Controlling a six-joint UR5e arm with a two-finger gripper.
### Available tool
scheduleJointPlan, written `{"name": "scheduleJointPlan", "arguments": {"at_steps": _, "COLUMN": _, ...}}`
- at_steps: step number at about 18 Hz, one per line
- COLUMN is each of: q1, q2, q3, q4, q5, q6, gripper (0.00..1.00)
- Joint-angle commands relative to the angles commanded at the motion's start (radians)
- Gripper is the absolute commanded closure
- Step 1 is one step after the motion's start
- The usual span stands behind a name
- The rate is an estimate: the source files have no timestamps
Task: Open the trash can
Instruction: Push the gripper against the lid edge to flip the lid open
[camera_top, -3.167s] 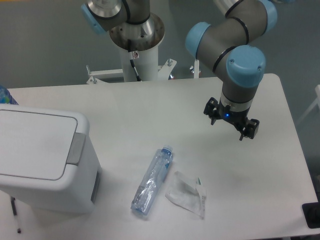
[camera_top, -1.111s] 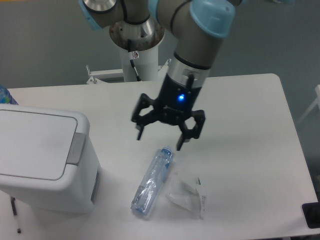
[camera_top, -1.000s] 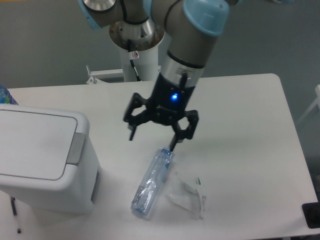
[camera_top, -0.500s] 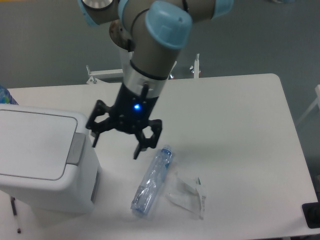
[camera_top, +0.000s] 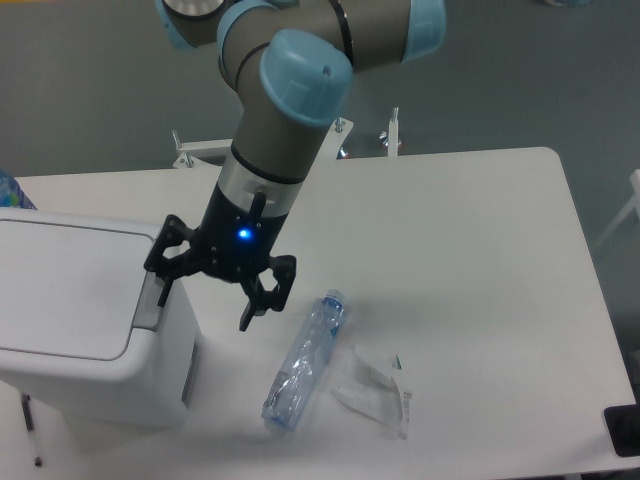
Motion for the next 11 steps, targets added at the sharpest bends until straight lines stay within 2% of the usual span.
{"name": "scheduleJointPlan", "arguments": {"at_steps": 11, "q1": 0.000, "q2": -0.008, "q3": -0.005, "q4": 0.000, "q5": 0.000, "q6": -0.002, "gripper": 0.00}}
